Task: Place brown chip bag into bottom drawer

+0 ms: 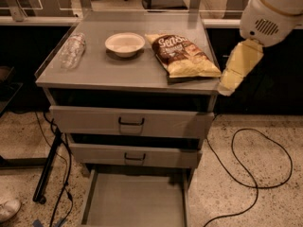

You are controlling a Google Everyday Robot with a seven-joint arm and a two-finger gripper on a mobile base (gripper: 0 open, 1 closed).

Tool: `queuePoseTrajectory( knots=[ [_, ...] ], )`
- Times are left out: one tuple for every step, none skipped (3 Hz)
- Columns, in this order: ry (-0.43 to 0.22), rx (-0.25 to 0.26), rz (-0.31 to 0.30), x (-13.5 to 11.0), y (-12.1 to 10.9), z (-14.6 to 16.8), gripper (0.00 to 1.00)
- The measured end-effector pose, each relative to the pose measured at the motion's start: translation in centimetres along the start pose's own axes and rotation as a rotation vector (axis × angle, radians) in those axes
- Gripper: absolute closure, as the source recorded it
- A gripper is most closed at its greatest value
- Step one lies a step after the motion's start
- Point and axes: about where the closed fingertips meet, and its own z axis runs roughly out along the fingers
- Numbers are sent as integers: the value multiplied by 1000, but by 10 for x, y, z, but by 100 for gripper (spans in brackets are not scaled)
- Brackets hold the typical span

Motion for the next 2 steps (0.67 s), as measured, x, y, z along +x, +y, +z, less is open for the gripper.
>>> queuePoseTrajectory(
  knots=[
    [38,30,69,4,-19,-3,0],
    [19,28,72,-10,-20,3,0]
  ],
)
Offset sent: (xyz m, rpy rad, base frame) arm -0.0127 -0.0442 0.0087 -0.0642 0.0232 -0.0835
